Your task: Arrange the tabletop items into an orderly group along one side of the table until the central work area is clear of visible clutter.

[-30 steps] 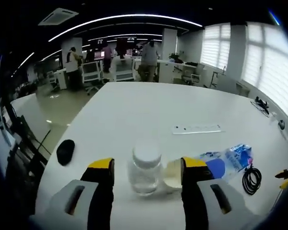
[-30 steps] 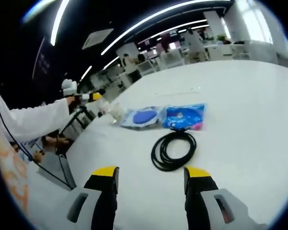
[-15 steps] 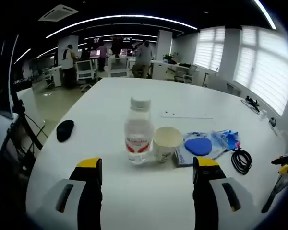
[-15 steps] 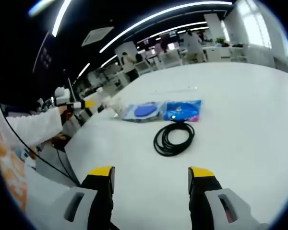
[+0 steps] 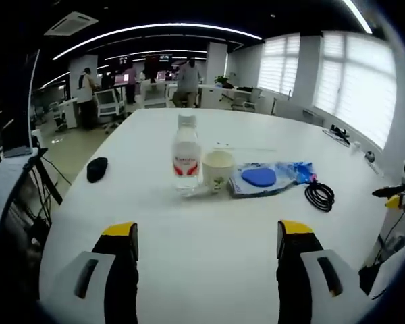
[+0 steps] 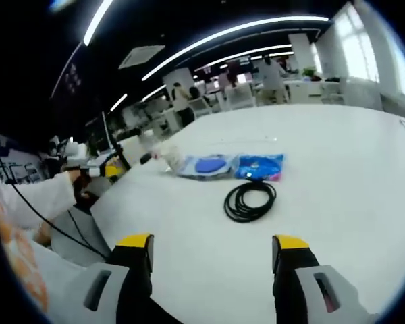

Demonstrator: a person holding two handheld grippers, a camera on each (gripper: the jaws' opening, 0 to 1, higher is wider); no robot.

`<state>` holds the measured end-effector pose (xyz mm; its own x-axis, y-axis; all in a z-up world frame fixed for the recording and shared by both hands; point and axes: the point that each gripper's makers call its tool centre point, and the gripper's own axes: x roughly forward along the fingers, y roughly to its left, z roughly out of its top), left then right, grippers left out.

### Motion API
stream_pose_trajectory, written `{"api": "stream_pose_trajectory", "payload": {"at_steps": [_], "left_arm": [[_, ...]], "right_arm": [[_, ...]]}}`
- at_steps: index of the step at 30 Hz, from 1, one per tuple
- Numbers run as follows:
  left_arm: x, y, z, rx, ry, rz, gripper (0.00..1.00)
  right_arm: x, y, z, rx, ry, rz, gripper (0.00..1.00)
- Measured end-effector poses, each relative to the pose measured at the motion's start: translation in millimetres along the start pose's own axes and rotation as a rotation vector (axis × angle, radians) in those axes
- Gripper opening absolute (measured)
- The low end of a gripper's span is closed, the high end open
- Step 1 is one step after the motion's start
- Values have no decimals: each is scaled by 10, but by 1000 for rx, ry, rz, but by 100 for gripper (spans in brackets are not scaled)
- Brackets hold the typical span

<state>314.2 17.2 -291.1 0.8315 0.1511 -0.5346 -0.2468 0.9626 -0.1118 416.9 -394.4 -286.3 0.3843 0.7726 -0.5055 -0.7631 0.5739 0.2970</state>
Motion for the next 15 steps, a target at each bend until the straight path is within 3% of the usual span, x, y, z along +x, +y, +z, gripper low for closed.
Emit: {"api": "stream_pose_trajectory", "payload": {"at_steps": [6,11,15], "left_arm": [[-246,-127,-157,18,6,-15,89],[-385,-183,-101,3,-49,-14,90],[-483,-195,-46,45,-69,-6,96]], "right_arm": [[-40,-40,129,7,-54,-26,83],[-119,25,275,-13,-86,-16,84],[-129,22,323,-21,-93,-20,84]]}}
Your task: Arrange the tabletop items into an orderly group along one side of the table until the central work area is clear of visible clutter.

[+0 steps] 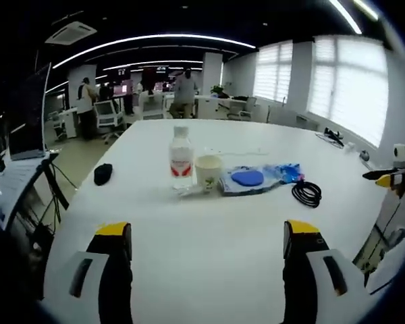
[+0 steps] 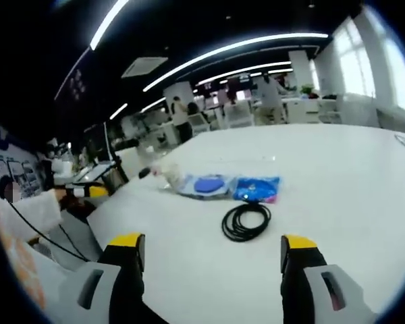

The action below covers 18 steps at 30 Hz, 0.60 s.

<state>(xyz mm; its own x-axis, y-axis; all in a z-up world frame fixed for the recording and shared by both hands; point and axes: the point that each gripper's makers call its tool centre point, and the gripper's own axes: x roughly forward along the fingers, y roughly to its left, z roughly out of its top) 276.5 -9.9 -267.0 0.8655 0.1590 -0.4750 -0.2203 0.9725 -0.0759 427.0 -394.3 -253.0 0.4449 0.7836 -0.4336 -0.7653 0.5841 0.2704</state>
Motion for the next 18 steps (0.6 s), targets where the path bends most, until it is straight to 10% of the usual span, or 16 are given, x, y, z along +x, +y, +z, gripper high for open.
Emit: {"api": "stream_pose_trajectory", "payload": {"at_steps": [18], "left_arm": [[-211,-255,192,-61,3,-72,100]], "right_arm": [[-151,111,137,33,-25,1,91]]}}
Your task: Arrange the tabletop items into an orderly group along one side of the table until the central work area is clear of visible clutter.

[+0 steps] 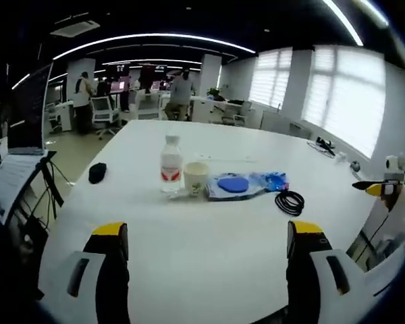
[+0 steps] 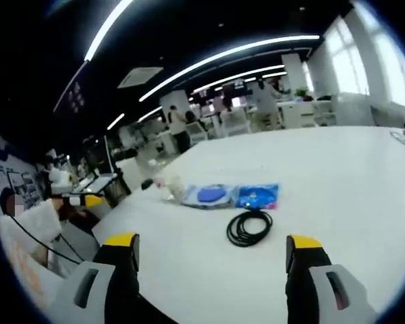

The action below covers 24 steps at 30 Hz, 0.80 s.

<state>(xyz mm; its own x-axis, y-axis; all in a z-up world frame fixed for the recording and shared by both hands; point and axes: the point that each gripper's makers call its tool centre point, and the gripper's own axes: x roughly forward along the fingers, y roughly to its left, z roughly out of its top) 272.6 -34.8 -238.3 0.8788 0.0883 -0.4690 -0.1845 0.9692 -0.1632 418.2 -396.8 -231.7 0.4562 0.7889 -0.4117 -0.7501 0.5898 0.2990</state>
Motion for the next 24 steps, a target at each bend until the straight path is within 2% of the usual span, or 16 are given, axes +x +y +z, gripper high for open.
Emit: {"api": "stream_pose_trajectory", "payload": {"at_steps": [3,11,17,24], "left_arm": [[34,-56,-6,38,12,-20,100],[133,-45,44,37,24,-8,99],[210,-79,81,38,26,-1,98],[352,9,55,23,53,28,98]], "right_arm": [[5,10,21,4,-8,6,91],[69,-28,51,29,-23,19,91],[199,-108,-36,56,16,32,90],[374,-196,22,52,45,71,90]]}}
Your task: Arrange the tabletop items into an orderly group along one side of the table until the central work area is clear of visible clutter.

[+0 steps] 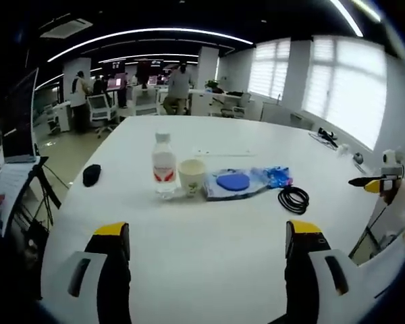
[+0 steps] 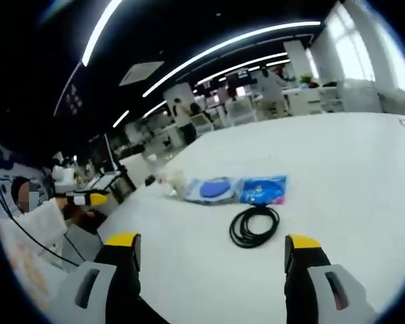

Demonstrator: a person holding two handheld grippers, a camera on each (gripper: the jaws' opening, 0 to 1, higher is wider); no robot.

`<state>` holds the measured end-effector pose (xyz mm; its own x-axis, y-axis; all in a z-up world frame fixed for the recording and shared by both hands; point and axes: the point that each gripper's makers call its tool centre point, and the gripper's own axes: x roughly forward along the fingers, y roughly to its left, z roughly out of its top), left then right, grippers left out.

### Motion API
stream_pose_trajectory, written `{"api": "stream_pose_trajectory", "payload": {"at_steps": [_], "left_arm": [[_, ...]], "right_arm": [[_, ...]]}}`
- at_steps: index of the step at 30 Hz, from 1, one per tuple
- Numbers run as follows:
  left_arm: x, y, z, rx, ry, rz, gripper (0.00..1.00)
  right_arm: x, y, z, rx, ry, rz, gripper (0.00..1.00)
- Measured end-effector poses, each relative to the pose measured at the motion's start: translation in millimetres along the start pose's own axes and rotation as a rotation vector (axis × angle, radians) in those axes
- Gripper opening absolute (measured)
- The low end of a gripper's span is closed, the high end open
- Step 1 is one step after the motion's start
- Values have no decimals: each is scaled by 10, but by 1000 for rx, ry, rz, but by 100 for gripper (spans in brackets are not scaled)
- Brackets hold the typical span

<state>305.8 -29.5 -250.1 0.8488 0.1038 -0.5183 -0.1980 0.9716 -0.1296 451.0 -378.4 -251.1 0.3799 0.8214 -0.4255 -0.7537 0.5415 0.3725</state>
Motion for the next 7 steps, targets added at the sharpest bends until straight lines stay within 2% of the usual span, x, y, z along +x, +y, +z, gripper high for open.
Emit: {"api": "stream_pose_trajectory", "payload": {"at_steps": [4,7], "left_arm": [[85,2,57,6,1,22,98],[123,-40,72,35,14,39,100]], "right_arm": [[29,-115,58,6,4,6,90],[27,-162,118,-7,18,49,91]]}}
